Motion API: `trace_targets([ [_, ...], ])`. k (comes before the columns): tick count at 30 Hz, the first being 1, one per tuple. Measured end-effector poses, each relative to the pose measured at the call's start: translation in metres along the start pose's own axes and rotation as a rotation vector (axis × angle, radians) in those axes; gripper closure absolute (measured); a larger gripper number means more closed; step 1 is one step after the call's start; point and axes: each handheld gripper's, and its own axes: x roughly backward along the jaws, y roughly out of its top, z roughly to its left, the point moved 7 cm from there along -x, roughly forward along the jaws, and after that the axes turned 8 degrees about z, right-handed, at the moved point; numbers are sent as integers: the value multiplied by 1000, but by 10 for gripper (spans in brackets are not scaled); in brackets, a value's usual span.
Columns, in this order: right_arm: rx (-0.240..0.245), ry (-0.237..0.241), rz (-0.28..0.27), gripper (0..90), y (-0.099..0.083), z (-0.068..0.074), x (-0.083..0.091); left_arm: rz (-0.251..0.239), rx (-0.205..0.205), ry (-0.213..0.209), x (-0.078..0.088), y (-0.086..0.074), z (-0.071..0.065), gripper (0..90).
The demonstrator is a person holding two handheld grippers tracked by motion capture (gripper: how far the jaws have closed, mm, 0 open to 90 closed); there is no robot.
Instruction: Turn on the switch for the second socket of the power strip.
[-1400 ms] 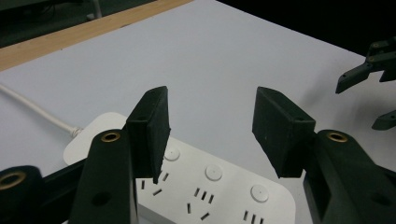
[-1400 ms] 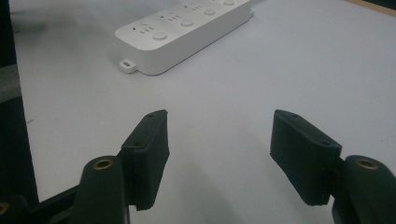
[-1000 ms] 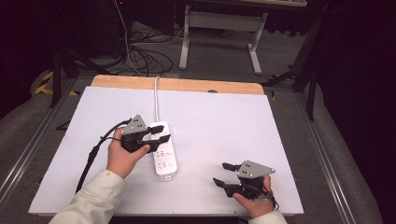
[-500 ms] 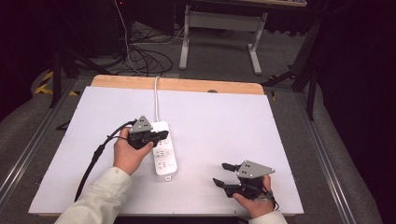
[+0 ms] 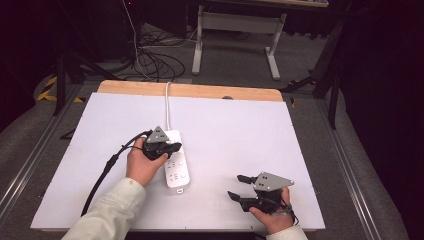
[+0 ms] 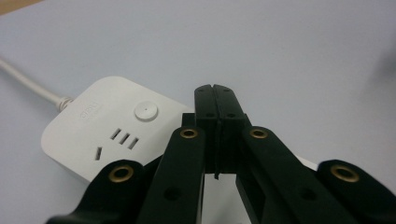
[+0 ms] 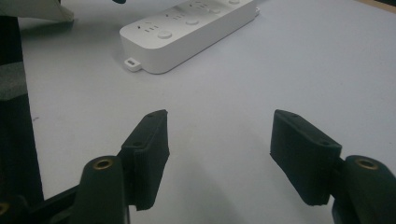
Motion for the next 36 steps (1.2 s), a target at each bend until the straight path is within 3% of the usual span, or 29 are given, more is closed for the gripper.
trace_targets([
  [9,0,2,1,374,0,0,0,41,-2,14,-7,-5,1,896],
  [19,1,5,4,374,0,0,0,43,4,12,-8,-5,1,897],
  [22,1,5,3,374,0,1,0,47,25,-6,-8,-5,1,897],
  [36,3,5,3,374,0,1,0,67,39,12,-9,-6,-1,898],
])
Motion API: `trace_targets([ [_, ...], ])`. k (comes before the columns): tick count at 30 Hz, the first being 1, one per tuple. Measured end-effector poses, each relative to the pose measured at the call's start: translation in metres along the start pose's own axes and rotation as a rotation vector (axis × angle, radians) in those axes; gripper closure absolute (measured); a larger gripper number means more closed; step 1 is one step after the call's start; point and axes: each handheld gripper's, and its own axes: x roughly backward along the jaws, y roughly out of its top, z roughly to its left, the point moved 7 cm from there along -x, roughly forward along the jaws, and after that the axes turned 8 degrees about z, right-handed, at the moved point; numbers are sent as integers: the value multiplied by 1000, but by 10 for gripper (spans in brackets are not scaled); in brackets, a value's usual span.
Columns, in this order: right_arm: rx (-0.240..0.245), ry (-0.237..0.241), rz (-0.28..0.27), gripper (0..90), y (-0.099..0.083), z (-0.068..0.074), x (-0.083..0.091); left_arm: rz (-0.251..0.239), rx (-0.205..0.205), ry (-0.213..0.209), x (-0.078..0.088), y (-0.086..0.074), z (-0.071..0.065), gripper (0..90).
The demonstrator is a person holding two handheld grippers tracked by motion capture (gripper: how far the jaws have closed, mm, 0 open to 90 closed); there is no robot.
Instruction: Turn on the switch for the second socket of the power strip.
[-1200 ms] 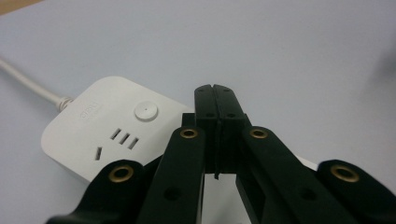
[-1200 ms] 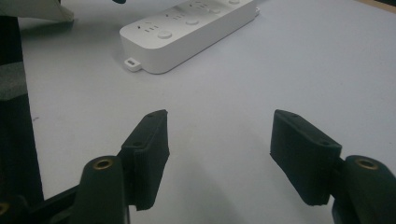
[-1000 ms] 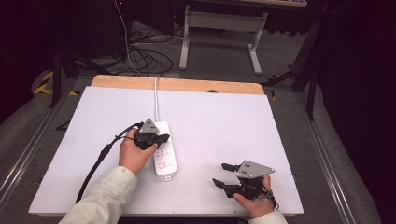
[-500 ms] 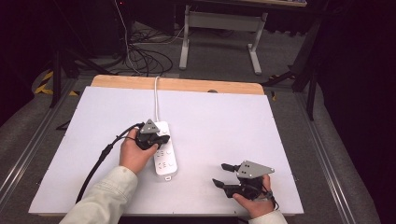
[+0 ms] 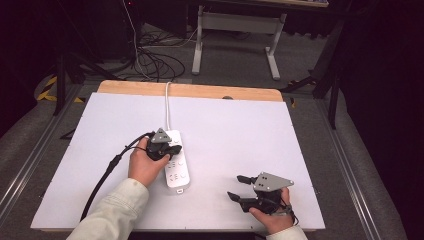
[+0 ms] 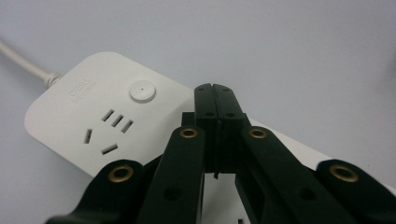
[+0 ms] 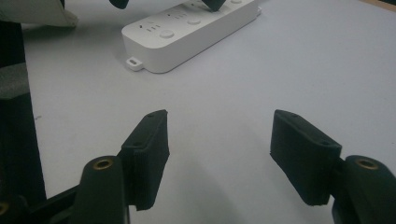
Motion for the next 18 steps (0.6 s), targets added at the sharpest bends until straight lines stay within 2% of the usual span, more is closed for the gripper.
trace_targets([
  [4,1,0,1,374,0,0,0,1,-5,2,0,0,1,899],
  [7,0,0,0,374,0,0,0,4,8,-2,0,-1,1,899],
  [18,2,-1,6,376,0,1,-1,8,-13,39,-1,-1,-2,899],
])
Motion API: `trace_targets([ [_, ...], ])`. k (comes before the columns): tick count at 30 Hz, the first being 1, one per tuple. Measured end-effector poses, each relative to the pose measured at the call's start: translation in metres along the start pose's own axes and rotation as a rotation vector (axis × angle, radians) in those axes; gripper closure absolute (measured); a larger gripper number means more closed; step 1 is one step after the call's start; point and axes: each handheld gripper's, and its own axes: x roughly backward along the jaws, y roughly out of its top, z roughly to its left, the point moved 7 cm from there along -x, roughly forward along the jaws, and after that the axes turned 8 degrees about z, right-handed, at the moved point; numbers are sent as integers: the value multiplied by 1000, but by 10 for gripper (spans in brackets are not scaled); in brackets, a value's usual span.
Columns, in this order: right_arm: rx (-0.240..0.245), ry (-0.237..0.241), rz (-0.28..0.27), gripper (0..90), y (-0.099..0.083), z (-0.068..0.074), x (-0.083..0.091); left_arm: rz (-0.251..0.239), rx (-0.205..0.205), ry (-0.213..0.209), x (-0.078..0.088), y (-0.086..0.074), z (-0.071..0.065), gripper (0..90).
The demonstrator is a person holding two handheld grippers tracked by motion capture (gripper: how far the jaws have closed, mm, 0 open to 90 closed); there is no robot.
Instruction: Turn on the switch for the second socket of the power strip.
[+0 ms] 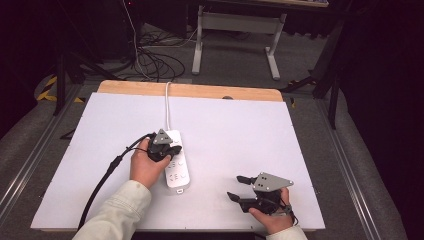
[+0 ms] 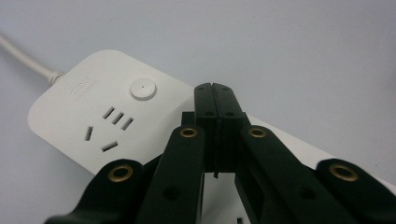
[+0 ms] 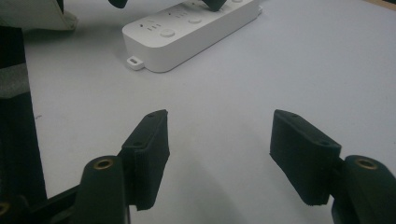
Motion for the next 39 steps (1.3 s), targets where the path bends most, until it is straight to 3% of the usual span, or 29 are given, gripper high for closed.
trace_targets([
  [8,-1,0,-4,379,0,1,0,6,13,-3,0,0,0,900],
  [13,-1,0,0,380,0,1,-1,15,-21,36,-1,0,-1,900],
  [19,-2,4,3,381,0,1,-1,17,-3,15,-1,0,0,900],
  [21,0,4,4,381,-1,1,-2,17,25,-9,-1,1,0,900],
  [23,-2,3,2,381,0,0,-1,-8,52,-41,2,3,2,899],
  [25,-5,1,0,381,-1,-1,-1,-22,63,-42,7,5,3,899],
  [28,-7,2,1,381,-1,-1,-1,-68,54,-46,16,11,3,899],
  [39,-4,0,-1,382,-1,-1,-1,-108,25,-42,39,19,-2,898],
])
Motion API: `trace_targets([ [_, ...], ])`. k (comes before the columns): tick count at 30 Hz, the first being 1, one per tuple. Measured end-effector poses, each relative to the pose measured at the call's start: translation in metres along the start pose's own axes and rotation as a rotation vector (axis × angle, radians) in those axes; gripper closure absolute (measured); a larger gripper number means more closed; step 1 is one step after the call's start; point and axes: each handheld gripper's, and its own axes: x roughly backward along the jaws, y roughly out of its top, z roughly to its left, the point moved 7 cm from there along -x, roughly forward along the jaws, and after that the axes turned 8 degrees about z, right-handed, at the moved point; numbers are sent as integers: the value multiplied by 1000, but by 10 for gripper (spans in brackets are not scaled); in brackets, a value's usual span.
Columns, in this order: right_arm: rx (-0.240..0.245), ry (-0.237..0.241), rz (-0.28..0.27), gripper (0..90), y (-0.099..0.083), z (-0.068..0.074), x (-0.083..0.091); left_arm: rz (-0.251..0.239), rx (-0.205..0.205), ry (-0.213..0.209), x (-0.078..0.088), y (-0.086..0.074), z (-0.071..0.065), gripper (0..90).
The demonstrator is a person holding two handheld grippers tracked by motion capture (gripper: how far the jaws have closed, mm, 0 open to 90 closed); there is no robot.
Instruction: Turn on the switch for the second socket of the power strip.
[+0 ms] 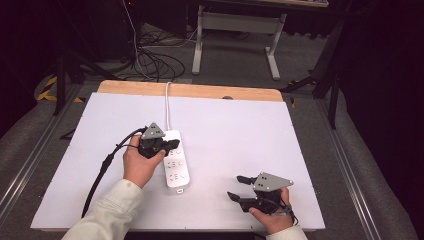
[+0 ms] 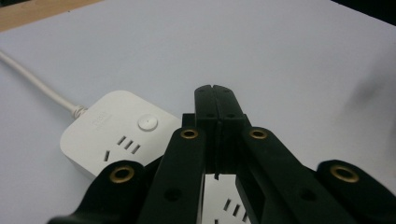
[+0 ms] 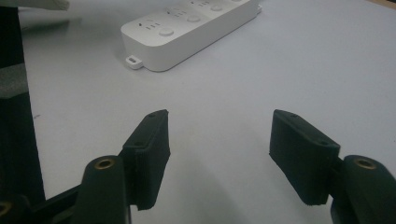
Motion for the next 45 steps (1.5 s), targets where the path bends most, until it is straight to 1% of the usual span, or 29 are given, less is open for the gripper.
trace_targets([
  [2,-1,-2,2,382,0,0,0,-1,-18,10,4,1,-1,898],
  [4,-2,-3,3,382,0,0,0,-5,-48,20,7,2,-2,897],
  [6,0,-4,3,383,0,0,0,-5,-63,33,10,2,-1,896],
  [8,0,-4,3,383,0,0,0,-9,-51,20,12,2,-2,896],
  [11,-1,-4,4,383,0,0,0,-26,-53,14,15,5,-3,891],
  [13,0,-4,5,383,0,0,0,-26,-53,16,16,5,-2,883],
  [15,1,-4,5,383,0,0,0,-14,-47,14,15,4,0,878],
  [17,0,-4,5,383,0,0,0,-10,-51,21,16,3,1,877],
  [18,-1,-4,5,383,-1,0,0,-13,-41,6,16,3,0,875],
  [19,-1,-4,5,383,-1,0,0,-15,-42,8,17,4,0,871],
  [20,-1,-4,5,383,-1,-1,0,-21,-36,-1,17,4,-2,866],
  [21,-2,-4,5,383,-1,-1,0,-25,-41,-2,18,5,-2,854],
  [22,-2,-4,4,383,-1,-1,0,-29,-25,-17,19,6,-5,835],
  [23,-2,-5,5,383,-1,-1,0,-32,-23,-21,20,6,-6,741],
  [24,-2,-5,5,383,-1,-1,0,-40,-7,-24,21,7,-8,741],
  [26,-2,-5,5,383,-1,-1,0,-56,-11,0,25,9,-8,604],
  [27,-2,-3,4,383,-1,-1,0,-62,-12,10,28,9,-9,499],
  [28,-3,-3,3,383,-1,-1,0,-68,-19,10,30,10,-9,499],
  [29,-4,-3,3,383,-1,-1,0,-75,-27,16,34,10,-9,429],
  [30,-4,-3,3,383,-1,-1,0,-82,-24,9,36,10,-11,429],
  [32,-2,-3,3,383,-1,0,0,-96,-17,6,43,11,-14,369],
  [33,-2,-4,2,383,-1,0,0,-105,-35,14,48,11,-14,344],
  [34,-3,-4,1,383,-1,0,1,-112,-39,18,52,11,-15,327],
  [35,-4,-4,-1,383,-1,0,1,-119,-37,12,56,11,-16,307],
  [37,-5,-4,-1,383,-1,0,1,-129,-47,16,64,10,-18,261],
  [41,-6,-4,0,383,-1,0,1,-152,-58,16,81,7,-21,211],
  [43,-6,-5,2,383,-1,0,0,-165,-48,7,88,5,-21,196],
  [44,-5,-5,1,383,-1,0,0,-171,-34,-9,91,4,-22,191],
  [45,-6,-4,0,383,-1,0,1,-173,-38,-11,94,2,-22,188],
])
